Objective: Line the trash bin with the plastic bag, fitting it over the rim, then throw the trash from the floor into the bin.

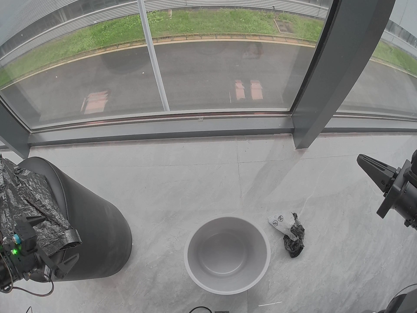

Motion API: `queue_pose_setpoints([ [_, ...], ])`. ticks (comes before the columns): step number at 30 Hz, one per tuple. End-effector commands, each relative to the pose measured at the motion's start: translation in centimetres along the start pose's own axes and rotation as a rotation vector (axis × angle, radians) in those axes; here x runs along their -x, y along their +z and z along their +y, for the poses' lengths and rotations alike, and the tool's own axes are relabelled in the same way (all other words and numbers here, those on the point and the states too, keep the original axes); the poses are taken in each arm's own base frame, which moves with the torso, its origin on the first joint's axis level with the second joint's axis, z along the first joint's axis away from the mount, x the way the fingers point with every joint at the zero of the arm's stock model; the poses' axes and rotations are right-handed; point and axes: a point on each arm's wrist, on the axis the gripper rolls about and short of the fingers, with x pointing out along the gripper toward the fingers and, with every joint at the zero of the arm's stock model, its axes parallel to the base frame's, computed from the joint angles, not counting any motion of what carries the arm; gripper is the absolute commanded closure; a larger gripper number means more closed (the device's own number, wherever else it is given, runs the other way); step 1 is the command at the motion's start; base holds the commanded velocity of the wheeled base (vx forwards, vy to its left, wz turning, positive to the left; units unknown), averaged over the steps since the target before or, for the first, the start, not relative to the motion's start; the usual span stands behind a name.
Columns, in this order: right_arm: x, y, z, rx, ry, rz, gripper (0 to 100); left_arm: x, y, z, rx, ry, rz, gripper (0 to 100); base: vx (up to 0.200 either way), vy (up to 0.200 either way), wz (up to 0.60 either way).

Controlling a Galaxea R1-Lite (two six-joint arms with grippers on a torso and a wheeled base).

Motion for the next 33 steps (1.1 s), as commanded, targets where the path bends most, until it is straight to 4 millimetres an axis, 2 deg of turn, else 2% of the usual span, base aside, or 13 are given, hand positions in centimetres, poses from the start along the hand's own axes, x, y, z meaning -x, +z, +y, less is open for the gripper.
queue_pose_setpoints([
  [1,0.1,0.1,0.0,0.0,0.002,-0.005,100,-3.2,-0.4,0.3,0.006,0.005,0.093,0,0.0,0.0,0.0],
  [7,0.2,0.1,0.0,0.0,0.004,-0.01,100,-4.7,-0.2,0.7,-0.011,0.083,0.103,0,0.0,0.0,0.0],
  [17,0.3,0.2,0.0,0.0,0.004,-0.012,100,-4.8,0.2,1.2,-0.06,0.131,0.108,0,0.0,0.0,0.0],
  [26,0.2,0.1,0.0,0.0,0.007,-0.008,100,-4.8,0.9,1.8,-0.057,0.223,0.043,0,0.0,0.0,0.0],
  [27,0.2,0.1,0.0,0.0,0.007,-0.008,100,-4.8,0.9,1.8,-0.057,0.222,0.044,100,0.0,0.0,0.0],
  [33,0.3,0.2,0.0,0.0,0.007,-0.015,100,-4.9,0.7,1.6,-0.052,0.219,0.048,100,0.0,0.0,0.0],
])
